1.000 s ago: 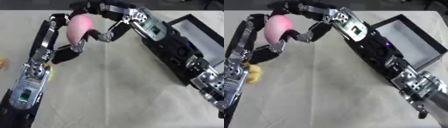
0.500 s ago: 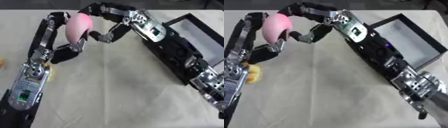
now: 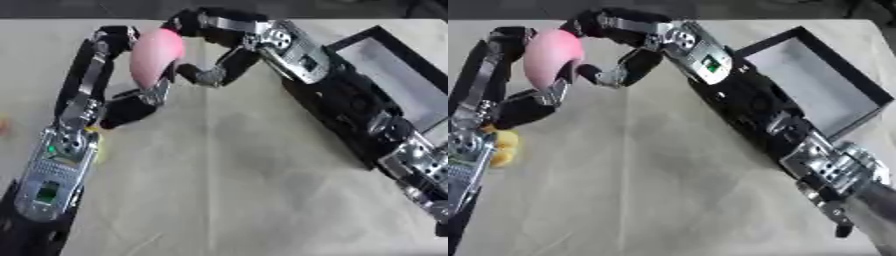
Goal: Pick up the objects with one hand, pass them to the other hand, and then place them into the box on the other side of the table.
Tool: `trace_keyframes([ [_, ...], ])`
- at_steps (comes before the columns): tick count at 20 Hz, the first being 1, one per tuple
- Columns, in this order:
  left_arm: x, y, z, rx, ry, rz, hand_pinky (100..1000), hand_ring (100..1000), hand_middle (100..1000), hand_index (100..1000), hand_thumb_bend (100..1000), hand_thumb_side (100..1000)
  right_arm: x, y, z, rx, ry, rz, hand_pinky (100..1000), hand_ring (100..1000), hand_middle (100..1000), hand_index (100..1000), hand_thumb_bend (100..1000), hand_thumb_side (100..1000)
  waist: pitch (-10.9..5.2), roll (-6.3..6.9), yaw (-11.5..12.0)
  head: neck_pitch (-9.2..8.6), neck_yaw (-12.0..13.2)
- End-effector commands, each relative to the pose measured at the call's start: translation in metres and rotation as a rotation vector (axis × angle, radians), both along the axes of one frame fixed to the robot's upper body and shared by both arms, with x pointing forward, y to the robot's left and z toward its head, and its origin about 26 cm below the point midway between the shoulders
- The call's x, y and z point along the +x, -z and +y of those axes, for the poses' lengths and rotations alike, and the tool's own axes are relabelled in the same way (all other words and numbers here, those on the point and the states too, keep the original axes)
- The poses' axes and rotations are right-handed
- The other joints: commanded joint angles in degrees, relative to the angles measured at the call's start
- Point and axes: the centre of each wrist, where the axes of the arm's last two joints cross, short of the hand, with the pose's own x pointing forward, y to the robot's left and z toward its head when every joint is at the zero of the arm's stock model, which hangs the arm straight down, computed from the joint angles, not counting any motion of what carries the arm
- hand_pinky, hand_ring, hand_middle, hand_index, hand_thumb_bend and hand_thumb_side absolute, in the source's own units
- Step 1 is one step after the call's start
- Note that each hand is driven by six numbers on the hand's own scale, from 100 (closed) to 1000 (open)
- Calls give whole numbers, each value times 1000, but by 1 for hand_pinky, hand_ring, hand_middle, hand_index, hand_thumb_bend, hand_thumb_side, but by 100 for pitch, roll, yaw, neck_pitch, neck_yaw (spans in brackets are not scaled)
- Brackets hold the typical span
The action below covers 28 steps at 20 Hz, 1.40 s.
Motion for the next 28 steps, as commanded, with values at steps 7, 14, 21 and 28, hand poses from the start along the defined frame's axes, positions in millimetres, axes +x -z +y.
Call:
trace_keyframes([
  [7, -4, -10, -5, 9, 40, -9, 719, 570, 445, 415, 100, 154, -4, -11, 5, -148, -219, -124, 951, 806, 615, 802, 100, 198, 4, 67, -1, -10, -37],
  [14, -4, -9, -6, 17, 42, 6, 722, 574, 453, 449, 100, 139, -5, -12, 7, -135, -203, -38, 941, 779, 572, 719, 100, 199, 4, 71, -2, -10, -58],
  [21, -4, -8, -7, 31, 47, 16, 725, 578, 459, 466, 150, 121, -4, -14, 5, -92, -173, 40, 936, 756, 540, 661, 100, 199, 1, 64, 6, -10, -82],
  [28, -4, -8, -8, 54, 53, 20, 734, 590, 474, 494, 294, 147, -4, -15, 4, -47, -144, 88, 935, 731, 514, 635, 100, 198, -3, 63, 0, -10, -90],
])
